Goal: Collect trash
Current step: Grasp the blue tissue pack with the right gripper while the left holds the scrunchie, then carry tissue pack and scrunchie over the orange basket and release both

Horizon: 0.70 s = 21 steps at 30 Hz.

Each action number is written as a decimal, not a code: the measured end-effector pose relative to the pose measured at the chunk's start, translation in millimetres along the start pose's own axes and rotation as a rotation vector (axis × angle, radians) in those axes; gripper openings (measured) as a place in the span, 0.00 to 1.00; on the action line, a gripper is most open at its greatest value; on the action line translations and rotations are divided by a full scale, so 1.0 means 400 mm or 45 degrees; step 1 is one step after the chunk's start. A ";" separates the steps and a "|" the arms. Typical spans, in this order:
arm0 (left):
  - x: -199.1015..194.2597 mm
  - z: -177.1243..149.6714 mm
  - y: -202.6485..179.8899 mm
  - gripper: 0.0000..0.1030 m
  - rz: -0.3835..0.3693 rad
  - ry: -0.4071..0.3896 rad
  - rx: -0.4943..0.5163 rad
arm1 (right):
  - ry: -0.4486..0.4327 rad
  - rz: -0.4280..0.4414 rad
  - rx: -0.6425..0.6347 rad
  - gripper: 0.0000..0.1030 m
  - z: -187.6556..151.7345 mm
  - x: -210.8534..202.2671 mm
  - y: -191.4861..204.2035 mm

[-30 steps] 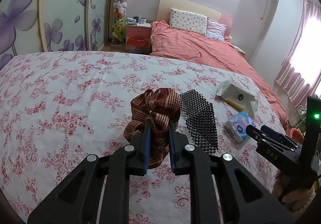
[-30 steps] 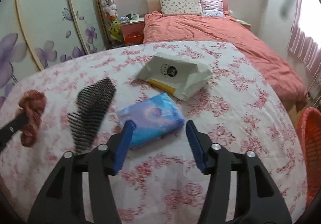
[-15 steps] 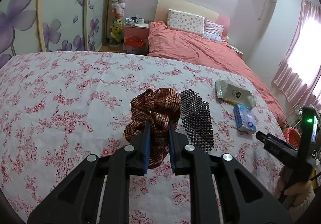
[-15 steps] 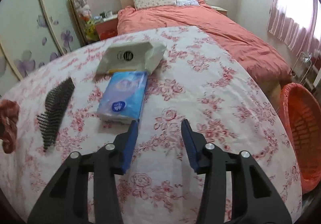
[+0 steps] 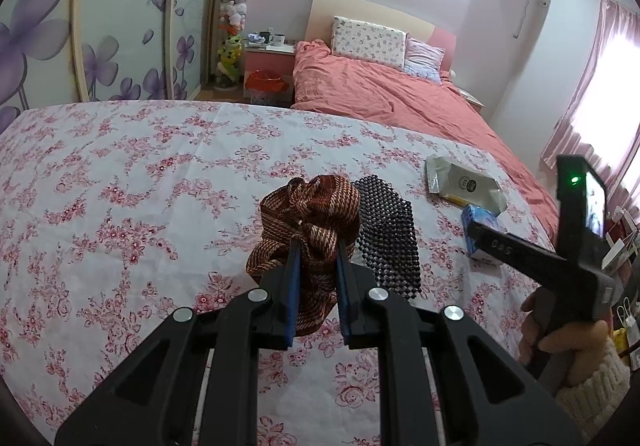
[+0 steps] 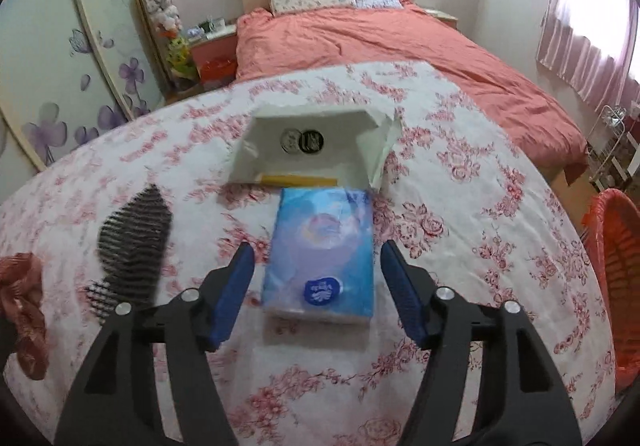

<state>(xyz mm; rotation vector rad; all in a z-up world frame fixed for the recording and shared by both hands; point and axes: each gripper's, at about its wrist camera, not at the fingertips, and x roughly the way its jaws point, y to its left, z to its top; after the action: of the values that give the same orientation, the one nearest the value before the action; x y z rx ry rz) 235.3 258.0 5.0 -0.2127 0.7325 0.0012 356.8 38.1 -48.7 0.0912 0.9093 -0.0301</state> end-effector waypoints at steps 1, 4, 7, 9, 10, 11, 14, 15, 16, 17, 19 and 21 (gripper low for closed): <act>0.000 -0.001 -0.004 0.15 -0.001 0.001 0.002 | 0.016 0.013 0.001 0.50 -0.006 0.005 -0.007; 0.001 -0.003 -0.019 0.15 -0.005 0.003 0.012 | -0.002 0.042 -0.006 0.48 -0.031 -0.011 -0.034; 0.001 -0.006 -0.041 0.15 -0.016 0.005 0.026 | -0.013 0.083 -0.004 0.47 -0.059 -0.045 -0.073; 0.002 -0.008 -0.062 0.15 -0.026 0.006 0.038 | -0.032 0.108 0.009 0.47 -0.081 -0.077 -0.108; 0.002 -0.010 -0.075 0.15 -0.034 0.007 0.045 | -0.043 0.113 0.012 0.47 -0.089 -0.093 -0.124; 0.003 -0.012 -0.087 0.15 -0.041 0.007 0.051 | -0.059 0.115 0.013 0.47 -0.098 -0.111 -0.143; 0.002 -0.017 -0.134 0.15 -0.073 0.007 0.076 | -0.101 0.111 0.036 0.47 -0.115 -0.158 -0.199; 0.001 -0.019 -0.153 0.15 -0.086 0.008 0.086 | -0.114 0.112 0.050 0.47 -0.118 -0.173 -0.221; 0.001 -0.019 -0.172 0.15 -0.099 0.007 0.096 | -0.124 0.109 0.060 0.47 -0.120 -0.184 -0.239; 0.001 -0.021 -0.189 0.15 -0.110 0.007 0.104 | -0.140 0.108 0.072 0.47 -0.124 -0.201 -0.263; 0.000 -0.025 -0.231 0.15 -0.139 0.007 0.126 | -0.164 0.103 0.098 0.47 -0.130 -0.226 -0.303; -0.002 -0.029 -0.273 0.15 -0.170 0.006 0.146 | -0.189 0.093 0.120 0.47 -0.134 -0.250 -0.345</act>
<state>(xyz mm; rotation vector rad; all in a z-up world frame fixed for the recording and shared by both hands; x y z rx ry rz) 235.3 149.0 17.9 -0.1513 0.7200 -0.1678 244.4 -95.5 -11.7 0.2075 0.7559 -0.0114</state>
